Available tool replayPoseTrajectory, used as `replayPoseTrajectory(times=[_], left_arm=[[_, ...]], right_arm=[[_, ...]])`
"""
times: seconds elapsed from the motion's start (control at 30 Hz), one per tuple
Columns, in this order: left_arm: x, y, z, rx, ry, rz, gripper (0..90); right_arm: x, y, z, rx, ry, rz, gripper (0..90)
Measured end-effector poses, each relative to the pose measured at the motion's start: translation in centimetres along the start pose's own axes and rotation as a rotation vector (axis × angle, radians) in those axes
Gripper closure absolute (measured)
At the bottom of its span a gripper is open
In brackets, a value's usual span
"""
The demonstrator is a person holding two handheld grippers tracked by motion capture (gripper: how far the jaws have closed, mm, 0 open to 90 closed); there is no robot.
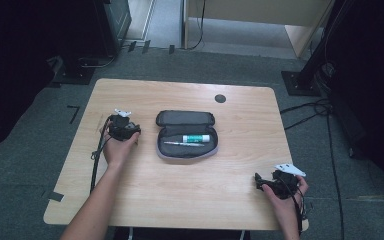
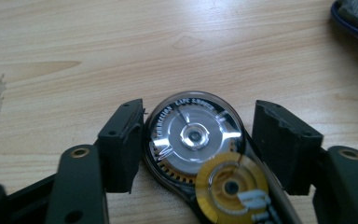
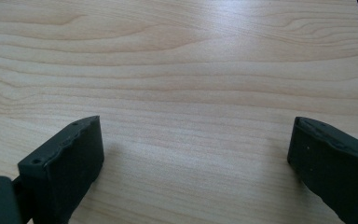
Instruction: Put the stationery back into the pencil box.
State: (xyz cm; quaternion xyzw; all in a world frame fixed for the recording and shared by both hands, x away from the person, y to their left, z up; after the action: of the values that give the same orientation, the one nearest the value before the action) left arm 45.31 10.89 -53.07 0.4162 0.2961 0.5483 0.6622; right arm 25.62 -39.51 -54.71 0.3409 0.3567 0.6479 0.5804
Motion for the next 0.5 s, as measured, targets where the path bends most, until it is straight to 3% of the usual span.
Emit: replayPoseTrajectory(times=[0.2,0.37,0.5], left_arm=[[-0.11,0.13,-0.36,-0.016,-0.062,-0.034,41.8],[-0.17,0.28,-0.72,-0.025,-0.076,-0.076,42.2],[-0.49,0.57,-1.00,-0.015,-0.124,-0.102,42.5]], right_arm=[[0.00,0.00,0.00,0.000,0.001,0.000,3.2],[0.00,0.00,0.00,0.000,0.001,0.000,3.2],[0.00,0.00,0.00,0.000,0.001,0.000,3.2]])
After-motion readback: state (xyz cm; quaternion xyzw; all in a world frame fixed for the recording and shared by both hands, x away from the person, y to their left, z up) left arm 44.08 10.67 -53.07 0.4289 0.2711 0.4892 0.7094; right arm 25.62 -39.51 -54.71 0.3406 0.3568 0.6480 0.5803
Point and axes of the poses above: each handheld gripper's, and its own axes: y roughly backward along the jaws, z roughly out of its top, x roughly to its left, the point moved 3 cm from there along -y, roughly forward along the jaws, and after that the axes turned 15 degrees about x, right-handed, at the moved point
